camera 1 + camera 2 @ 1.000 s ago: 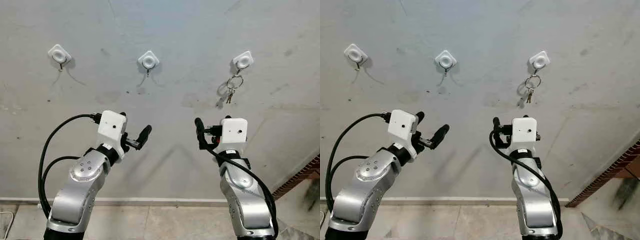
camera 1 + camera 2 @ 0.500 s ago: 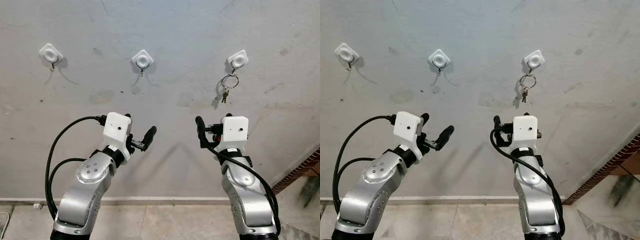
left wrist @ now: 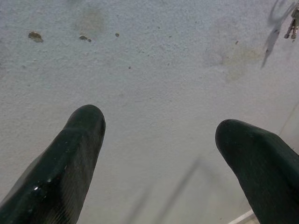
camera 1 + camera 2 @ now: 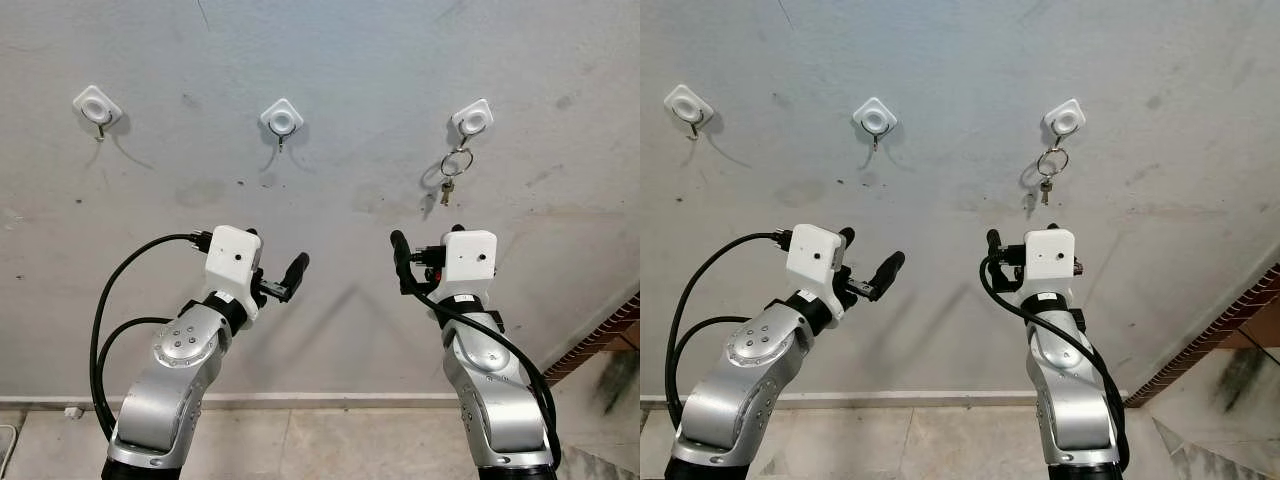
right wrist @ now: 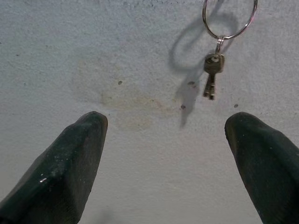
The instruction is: Hang keys on a hook
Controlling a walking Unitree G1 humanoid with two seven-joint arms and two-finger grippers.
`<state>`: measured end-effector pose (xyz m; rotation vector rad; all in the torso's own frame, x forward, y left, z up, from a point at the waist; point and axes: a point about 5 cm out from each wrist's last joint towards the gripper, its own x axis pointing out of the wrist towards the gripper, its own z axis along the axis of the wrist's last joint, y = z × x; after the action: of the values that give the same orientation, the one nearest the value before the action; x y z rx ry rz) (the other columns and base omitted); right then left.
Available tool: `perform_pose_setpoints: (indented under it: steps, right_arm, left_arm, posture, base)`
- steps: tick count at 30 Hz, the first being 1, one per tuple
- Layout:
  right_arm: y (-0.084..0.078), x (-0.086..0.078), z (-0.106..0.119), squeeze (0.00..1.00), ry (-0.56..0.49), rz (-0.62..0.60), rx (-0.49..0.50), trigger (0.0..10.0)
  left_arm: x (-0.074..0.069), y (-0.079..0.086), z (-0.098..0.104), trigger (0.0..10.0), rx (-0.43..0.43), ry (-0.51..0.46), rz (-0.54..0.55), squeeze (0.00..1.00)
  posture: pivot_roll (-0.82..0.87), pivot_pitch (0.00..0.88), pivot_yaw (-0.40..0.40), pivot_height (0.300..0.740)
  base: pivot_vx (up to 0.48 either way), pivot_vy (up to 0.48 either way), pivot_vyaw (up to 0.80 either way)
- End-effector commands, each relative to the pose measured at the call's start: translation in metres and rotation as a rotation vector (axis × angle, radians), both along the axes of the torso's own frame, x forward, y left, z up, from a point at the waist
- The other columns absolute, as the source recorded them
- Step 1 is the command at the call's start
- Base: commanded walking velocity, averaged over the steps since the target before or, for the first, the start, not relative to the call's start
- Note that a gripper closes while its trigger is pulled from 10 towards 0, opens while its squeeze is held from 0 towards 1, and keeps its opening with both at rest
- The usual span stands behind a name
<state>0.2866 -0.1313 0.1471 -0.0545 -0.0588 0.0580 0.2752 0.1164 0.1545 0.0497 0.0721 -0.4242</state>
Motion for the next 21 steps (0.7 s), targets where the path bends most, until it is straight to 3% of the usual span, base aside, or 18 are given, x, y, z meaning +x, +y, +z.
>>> perform_pose_setpoints:
  steps: [1, 21]
  right_arm:
    - [-0.0017, 0.0012, -0.0010, 0.00, 0.007, -0.006, -0.003, 10.0]
    - [-0.0028, 0.0025, 0.0002, 0.00, 0.003, -0.008, -0.009, 10.0]
  left_arm:
    - [0.0011, -0.0013, 0.0012, 10.0, 0.006, -0.007, 0.003, 0.00]
    - [0.0016, -0.0013, 0.0010, 10.0, 0.009, -0.006, 0.011, 0.00]
  posture:
    - [0.21, 0.018, -0.031, 0.740]
    - [0.21, 0.022, -0.033, 0.740]
  base:
    - [0.000, 0.000, 0.00]
    - [-0.289, 0.000, 0.00]
